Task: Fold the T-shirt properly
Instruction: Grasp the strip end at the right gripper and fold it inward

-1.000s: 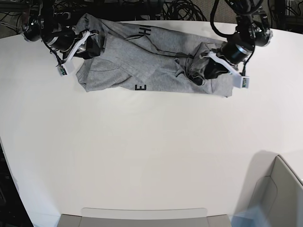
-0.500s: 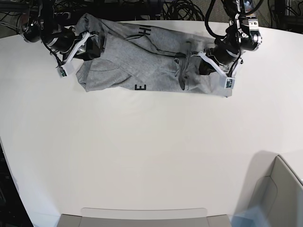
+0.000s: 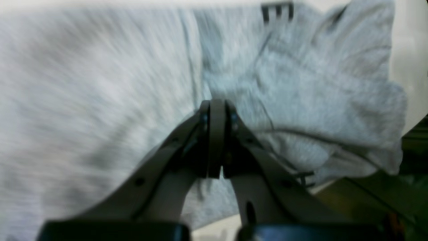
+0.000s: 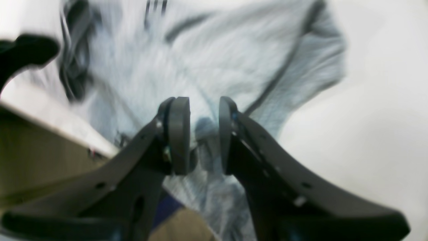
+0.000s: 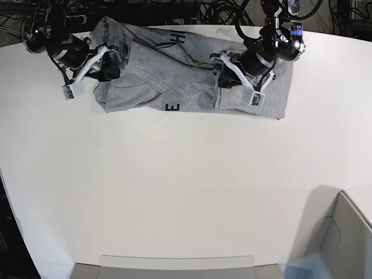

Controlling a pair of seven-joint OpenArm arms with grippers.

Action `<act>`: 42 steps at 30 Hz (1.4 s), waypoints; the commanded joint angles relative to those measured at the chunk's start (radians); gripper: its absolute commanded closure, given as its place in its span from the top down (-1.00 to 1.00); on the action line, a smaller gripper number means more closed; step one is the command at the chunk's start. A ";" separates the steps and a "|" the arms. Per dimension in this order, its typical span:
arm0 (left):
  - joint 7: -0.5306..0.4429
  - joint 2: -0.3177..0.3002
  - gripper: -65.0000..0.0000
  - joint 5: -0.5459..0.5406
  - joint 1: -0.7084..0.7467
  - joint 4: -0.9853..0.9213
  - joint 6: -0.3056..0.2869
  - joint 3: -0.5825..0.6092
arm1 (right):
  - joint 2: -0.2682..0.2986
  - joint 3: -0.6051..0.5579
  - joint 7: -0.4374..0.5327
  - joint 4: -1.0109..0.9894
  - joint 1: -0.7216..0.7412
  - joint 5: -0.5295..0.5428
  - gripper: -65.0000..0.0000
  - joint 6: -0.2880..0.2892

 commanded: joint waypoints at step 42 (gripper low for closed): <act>-0.016 -0.004 -1.00 -0.006 -0.004 0.005 -0.003 -0.081 | -0.177 0.126 -0.076 -0.487 0.119 0.135 -0.13 0.295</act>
